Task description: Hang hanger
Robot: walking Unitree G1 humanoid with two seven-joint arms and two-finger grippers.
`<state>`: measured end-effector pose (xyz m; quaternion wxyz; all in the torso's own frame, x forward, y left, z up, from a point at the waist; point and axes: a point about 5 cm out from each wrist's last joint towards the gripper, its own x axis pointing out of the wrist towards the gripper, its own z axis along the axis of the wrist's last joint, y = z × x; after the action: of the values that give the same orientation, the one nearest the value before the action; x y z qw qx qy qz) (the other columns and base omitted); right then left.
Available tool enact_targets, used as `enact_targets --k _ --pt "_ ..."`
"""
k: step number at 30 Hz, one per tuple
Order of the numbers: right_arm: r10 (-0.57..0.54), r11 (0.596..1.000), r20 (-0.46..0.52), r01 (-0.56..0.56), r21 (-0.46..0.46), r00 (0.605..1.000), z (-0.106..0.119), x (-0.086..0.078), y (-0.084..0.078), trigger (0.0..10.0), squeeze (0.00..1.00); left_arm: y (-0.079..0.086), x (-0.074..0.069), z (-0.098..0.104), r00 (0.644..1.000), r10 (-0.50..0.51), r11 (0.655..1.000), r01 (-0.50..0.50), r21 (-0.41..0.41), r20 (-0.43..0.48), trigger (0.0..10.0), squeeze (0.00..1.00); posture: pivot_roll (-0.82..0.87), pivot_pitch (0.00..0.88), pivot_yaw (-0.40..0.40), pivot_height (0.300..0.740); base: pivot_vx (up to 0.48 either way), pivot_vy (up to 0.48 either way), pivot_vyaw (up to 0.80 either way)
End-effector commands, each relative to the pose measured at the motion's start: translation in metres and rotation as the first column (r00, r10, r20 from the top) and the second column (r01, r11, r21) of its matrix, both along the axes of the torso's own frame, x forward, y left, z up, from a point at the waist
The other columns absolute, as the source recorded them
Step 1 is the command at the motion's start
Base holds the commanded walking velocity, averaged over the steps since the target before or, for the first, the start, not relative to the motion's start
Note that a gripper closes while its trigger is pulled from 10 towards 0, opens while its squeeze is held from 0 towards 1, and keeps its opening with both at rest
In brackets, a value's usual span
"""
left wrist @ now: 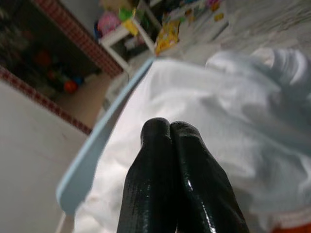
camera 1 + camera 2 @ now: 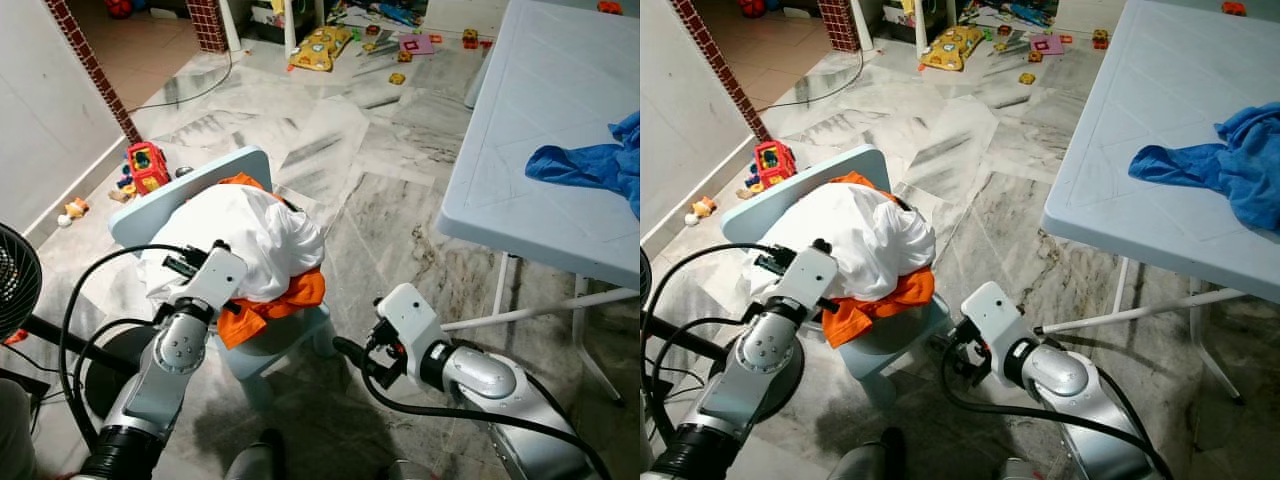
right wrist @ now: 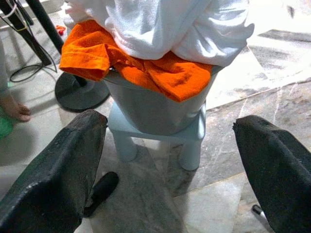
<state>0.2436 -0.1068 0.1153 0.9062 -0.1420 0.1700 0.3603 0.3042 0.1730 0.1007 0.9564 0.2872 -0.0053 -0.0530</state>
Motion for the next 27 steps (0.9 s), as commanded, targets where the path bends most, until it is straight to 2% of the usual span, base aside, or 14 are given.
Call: enact_targets --k 1,2,3,4,5,6,8,9,15,18,22,27 --pt "0.016 1.000 0.011 -0.016 -0.004 1.000 0.000 0.002 0.004 10.0 0.00 0.010 -0.003 -0.011 0.997 0.033 0.999 -0.033 -0.009 -0.074 0.0 0.00 -0.15 0.153 0.022 0.740 0.000 0.000 0.00" --pt "0.017 1.000 0.012 -0.017 -0.005 1.000 0.000 0.003 0.004 10.0 0.00 0.011 -0.002 -0.013 0.995 0.025 1.000 -0.026 -0.005 -0.092 0.0 0.00 -0.15 0.150 0.020 0.740 0.000 0.000 0.00" --pt "0.017 1.000 0.014 -0.017 -0.005 1.000 0.000 0.003 0.004 10.0 0.00 0.011 -0.002 -0.015 0.994 0.019 1.000 -0.020 -0.003 -0.105 0.9 0.00 -0.15 0.150 0.020 0.740 0.000 0.000 0.00" --pt "0.018 1.000 0.018 -0.017 -0.007 1.000 0.000 0.005 0.004 10.0 0.00 0.010 -0.002 -0.016 0.991 -0.009 1.000 0.007 -0.011 -0.134 3.2 0.00 -0.15 0.146 0.019 0.740 0.000 0.000 0.00" --pt "0.015 1.000 0.021 -0.015 -0.009 1.000 0.001 0.007 0.003 10.0 0.00 0.008 -0.003 -0.017 0.984 -0.048 0.999 0.051 0.014 -0.169 8.2 0.00 -0.15 0.143 0.018 0.740 0.000 0.000 0.00" --pt "0.014 1.000 0.022 -0.014 -0.011 1.000 0.000 0.007 0.002 10.0 0.00 0.007 -0.004 -0.017 0.981 -0.059 0.998 0.065 0.025 -0.183 10.0 0.00 -0.14 0.141 0.017 0.740 0.000 0.000 0.00" --pt "0.013 1.000 0.023 -0.013 -0.012 1.000 0.000 0.008 0.002 10.0 0.00 0.007 -0.005 -0.018 0.978 -0.065 0.997 0.073 0.030 -0.199 10.0 0.00 -0.14 0.140 0.017 0.740 0.000 0.000 0.00" --pt "0.012 1.000 0.024 -0.011 -0.015 1.000 -0.001 0.008 0.003 10.0 0.00 0.008 -0.006 -0.019 0.975 -0.069 0.997 0.077 0.029 -0.212 10.0 1.00 -0.14 0.138 0.017 0.740 0.000 0.000 0.00" --pt "0.012 1.000 0.032 -0.012 -0.018 0.999 -0.002 0.010 0.005 10.0 0.00 0.005 -0.016 -0.026 0.938 -0.138 0.982 0.170 0.077 -0.318 10.0 1.00 -0.14 0.131 0.023 0.740 0.000 0.000 0.00" --pt "0.013 1.000 0.032 -0.012 -0.017 0.999 -0.002 0.010 0.006 10.0 0.00 0.007 -0.019 -0.027 0.929 -0.150 0.977 0.193 0.095 -0.338 10.0 1.00 -0.13 0.131 0.023 0.740 0.000 0.000 0.00" --pt "0.011 1.000 0.024 -0.010 -0.022 1.000 -0.005 0.010 0.005 10.0 0.00 0.016 -0.027 -0.030 0.905 -0.178 0.958 0.249 0.140 -0.387 10.0 1.00 -0.13 0.134 0.025 0.740 0.000 0.000 0.00" --pt "0.011 1.000 0.022 -0.010 -0.021 1.000 -0.006 0.010 0.005 10.0 0.00 0.024 -0.027 -0.034 0.889 -0.174 0.945 0.272 0.183 -0.424 10.0 1.00 -0.13 0.134 0.026 0.740 0.000 0.000 0.00"
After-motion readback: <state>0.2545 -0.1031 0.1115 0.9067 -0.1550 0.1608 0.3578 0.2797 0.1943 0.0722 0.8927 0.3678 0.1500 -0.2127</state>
